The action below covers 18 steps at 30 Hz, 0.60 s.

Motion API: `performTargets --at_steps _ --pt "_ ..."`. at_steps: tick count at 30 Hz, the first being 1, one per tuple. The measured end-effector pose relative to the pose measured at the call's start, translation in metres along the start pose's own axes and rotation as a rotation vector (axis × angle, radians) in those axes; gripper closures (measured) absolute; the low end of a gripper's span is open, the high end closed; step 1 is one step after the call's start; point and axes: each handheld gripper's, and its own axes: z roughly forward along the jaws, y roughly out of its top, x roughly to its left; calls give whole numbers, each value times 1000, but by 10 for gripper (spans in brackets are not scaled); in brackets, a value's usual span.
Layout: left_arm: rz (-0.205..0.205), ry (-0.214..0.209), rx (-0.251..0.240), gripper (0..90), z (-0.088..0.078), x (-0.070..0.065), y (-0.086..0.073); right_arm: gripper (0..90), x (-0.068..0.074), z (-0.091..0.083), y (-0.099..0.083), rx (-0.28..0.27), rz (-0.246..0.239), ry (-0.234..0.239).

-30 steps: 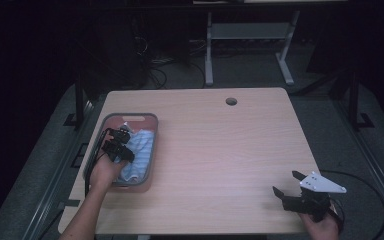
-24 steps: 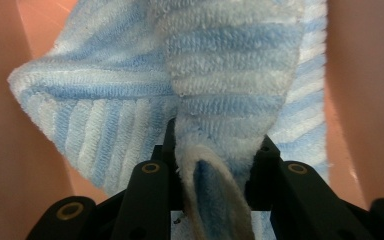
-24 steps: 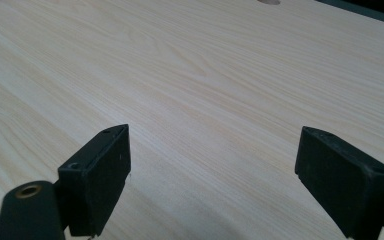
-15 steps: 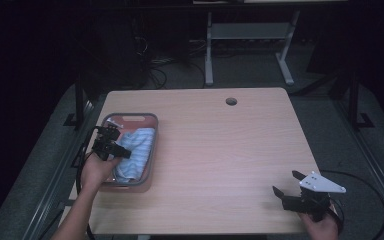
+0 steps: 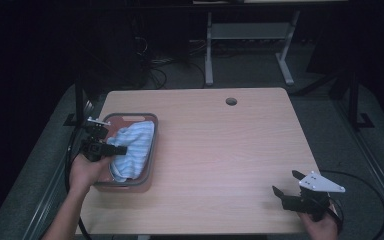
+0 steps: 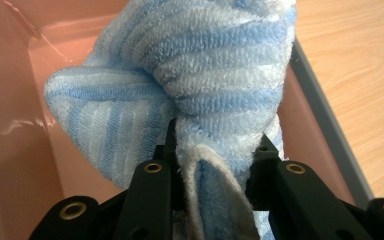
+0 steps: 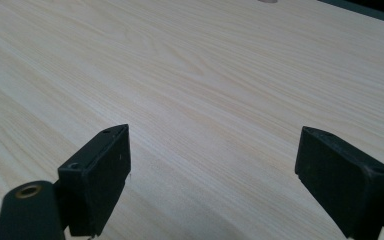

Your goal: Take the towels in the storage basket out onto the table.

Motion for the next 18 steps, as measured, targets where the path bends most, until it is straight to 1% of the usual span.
performTargets --at_steps 1,2,3,6,10,11,14,18 --pt "0 0 0 700 0 0 0 142 0 0 0 0 0 0" --pt "-9 -12 -15 700 -4 1 0 142 0 0 0 0 0 -2" --pt "-9 -12 -15 700 -4 1 0 142 0 0 0 0 0 -2" --pt "-19 -40 -37 700 -11 1 2 141 0 0 0 -2 -4 -2" --pt "-21 -43 -57 699 -17 1 4 142 0 -1 1 -7 -7 -3" --pt "-21 -57 -62 697 -19 1 5 142 0 -1 1 -6 -8 -3" --pt "-18 -53 -66 696 -21 2 6 142 0 -1 1 -8 -6 -6" --pt "-31 -57 -82 697 -26 5 6 142 0 -1 1 -7 -4 -6"
